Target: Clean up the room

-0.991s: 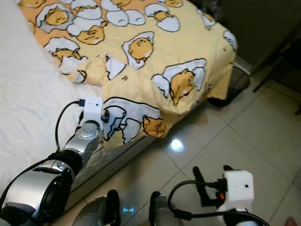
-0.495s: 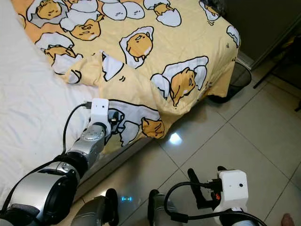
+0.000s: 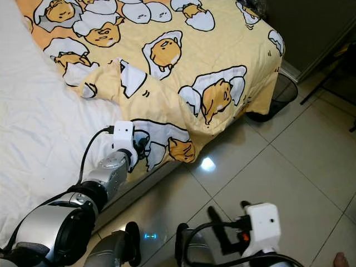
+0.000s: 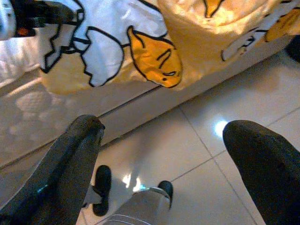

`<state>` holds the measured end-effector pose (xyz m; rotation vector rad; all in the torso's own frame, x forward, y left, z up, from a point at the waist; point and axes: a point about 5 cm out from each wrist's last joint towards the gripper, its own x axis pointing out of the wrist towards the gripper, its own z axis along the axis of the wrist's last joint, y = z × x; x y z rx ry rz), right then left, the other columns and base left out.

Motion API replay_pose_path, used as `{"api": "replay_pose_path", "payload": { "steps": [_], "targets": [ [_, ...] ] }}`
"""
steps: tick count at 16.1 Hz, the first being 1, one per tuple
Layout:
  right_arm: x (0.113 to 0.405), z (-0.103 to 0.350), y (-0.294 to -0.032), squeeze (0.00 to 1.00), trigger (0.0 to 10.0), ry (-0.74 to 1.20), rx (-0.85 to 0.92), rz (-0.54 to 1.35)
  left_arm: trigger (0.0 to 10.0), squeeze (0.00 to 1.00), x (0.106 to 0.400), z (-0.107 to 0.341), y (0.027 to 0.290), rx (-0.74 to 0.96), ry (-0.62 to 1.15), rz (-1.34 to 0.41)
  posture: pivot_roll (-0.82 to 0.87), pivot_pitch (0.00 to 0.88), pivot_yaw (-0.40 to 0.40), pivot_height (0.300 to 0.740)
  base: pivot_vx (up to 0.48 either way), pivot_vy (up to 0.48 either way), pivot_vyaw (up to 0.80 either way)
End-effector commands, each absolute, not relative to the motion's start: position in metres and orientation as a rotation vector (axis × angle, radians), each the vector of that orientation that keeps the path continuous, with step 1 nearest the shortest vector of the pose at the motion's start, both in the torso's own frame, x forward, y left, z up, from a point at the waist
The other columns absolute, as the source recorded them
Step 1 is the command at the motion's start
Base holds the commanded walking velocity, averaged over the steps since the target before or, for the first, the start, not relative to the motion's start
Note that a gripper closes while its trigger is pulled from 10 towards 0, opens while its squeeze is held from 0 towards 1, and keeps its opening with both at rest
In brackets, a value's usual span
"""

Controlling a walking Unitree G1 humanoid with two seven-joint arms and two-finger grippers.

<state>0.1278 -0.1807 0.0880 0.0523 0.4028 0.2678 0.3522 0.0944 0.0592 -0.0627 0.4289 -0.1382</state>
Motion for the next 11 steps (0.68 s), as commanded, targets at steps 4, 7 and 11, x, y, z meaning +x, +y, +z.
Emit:
{"api": "replay_pose_path", "payload": {
  "steps": [4,7,11],
  "targets": [
    [0.131,0.088,-0.183,0.00,10.0,0.419,0.047,0.296,0.0,0.00,0.342,0.052,0.075,-0.101,0.441,-0.301,-0.34,0.249,-0.080,0.740,0.000,0.000,0.00],
    [0.138,0.088,-0.184,0.00,10.0,0.404,0.038,0.306,0.0,0.00,0.337,0.046,0.071,-0.080,0.454,-0.363,-0.33,0.237,-0.075,0.740,0.000,0.000,0.00],
    [0.139,0.086,-0.179,0.00,10.0,0.407,0.046,0.312,0.0,0.00,0.332,0.042,0.074,0.000,0.435,-0.434,-0.32,0.238,-0.069,0.740,0.000,0.000,0.00]
  ]
}}
